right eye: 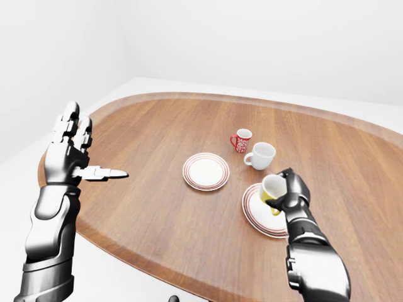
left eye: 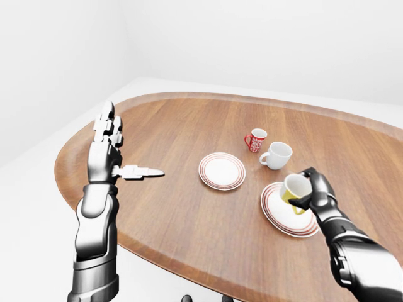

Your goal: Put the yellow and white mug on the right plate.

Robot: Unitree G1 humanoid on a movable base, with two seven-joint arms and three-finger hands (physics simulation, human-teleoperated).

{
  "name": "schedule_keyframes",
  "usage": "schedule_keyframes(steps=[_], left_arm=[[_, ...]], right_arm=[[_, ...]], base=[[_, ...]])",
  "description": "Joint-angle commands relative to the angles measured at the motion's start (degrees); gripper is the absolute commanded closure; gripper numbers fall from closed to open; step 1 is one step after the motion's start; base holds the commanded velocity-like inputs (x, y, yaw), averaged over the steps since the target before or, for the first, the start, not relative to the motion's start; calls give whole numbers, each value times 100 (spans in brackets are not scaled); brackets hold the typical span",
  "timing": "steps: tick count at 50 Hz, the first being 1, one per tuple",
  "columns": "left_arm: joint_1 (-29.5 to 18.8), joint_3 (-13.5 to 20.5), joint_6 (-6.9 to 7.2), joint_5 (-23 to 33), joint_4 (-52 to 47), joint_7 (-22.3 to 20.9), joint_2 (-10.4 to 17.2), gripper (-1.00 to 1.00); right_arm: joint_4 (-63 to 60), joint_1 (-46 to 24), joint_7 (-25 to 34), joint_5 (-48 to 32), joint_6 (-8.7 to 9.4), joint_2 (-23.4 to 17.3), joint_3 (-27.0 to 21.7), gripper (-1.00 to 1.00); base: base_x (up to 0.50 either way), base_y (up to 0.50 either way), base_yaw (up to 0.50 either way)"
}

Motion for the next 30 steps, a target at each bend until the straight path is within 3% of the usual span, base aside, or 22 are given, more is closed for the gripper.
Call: schedule_keyframes(steps=[1, 6, 7, 8, 9, 30], left_arm=[[8, -3, 0, 4, -21, -3, -3, -100], [0, 1, 0, 4, -24, -4, -2, -100], [10, 0, 0, -20, -53, -32, 0, -100], [18, -2, 0, -18, -86, -32, -3, -100], [19, -6, 0, -12, -89, -31, -6, -100], [24, -11, 0, -8, -74, -34, -18, -100]], right_arm=[[-19, -4, -93, -351, 0, -6, -23, 100], [-17, -4, -93, -356, 0, -4, -19, 100], [-14, -4, -53, -344, 0, 0, -27, 91], [-17, -9, -65, -338, 0, -1, -33, -71], [-17, -17, -5, -307, 0, -2, -52, -100], [-10, 0, -19, -318, 0, 14, -29, -100]], base=[[0, 0, 0], [0, 0, 0], [0, 0, 0], [0, 0, 0], [0, 0, 0], [0, 0, 0]])
